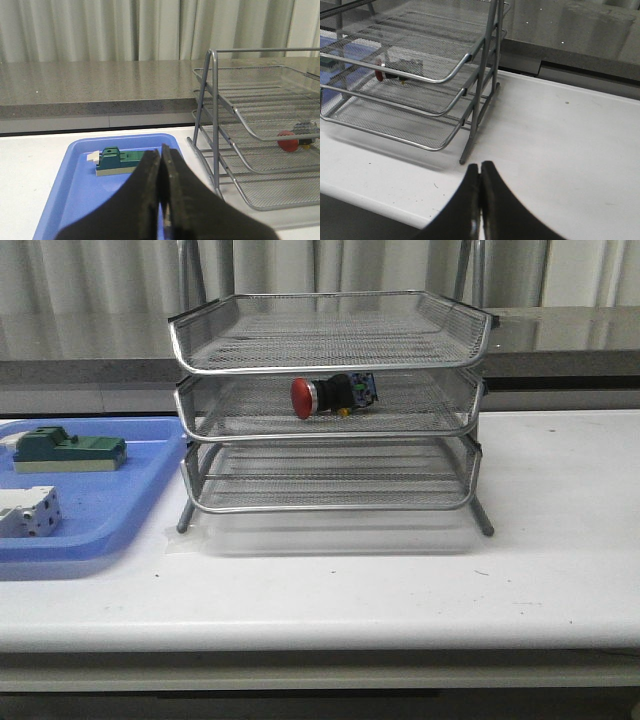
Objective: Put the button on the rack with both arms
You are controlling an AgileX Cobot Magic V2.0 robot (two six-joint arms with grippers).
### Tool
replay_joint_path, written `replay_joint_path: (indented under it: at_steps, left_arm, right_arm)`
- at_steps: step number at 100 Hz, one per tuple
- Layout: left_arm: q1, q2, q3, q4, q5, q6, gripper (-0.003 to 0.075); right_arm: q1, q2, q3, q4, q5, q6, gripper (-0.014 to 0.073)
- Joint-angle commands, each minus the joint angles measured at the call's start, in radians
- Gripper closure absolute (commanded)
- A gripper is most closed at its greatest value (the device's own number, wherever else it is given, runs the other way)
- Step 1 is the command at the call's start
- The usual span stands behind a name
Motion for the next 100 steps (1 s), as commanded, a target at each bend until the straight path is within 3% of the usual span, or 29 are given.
replay_joint_path:
  at_steps: [1, 30, 45, 77, 100]
  left_arm:
    - [0.004, 0.009, -0.028, -0.016, -0.062, -0.006, 0.0741]
    - [0.004, 0.009, -0.028, -0.016, -0.062, -0.006, 0.0741]
    - [0.004, 0.009, -0.028, -0.016, -0.062, -0.006, 0.0741]
    - [0.004, 0.009, -0.028, -0.016, -0.062, -0.006, 0.0741]
    - [0.004, 0.009, -0.028, -0.016, -0.062, -0.006, 0.0741]
  right_arm:
    - [-0.007, 0.006, -0.025, 0.018, -0.065, 0.000, 0.0652]
    - [-0.007, 0.006, -0.022, 0.018, -0.066, 0.000, 0.0652]
    - [-0.007, -0.011, 0.028, 0.008, -0.150, 0.015, 0.0652]
    - [-0.007, -0.190, 0.176, -0.327, -0.205, 0.410, 0.0652]
    - [-0.007, -0.300, 0.284, -0.367, -0.225, 0.470, 0.0652]
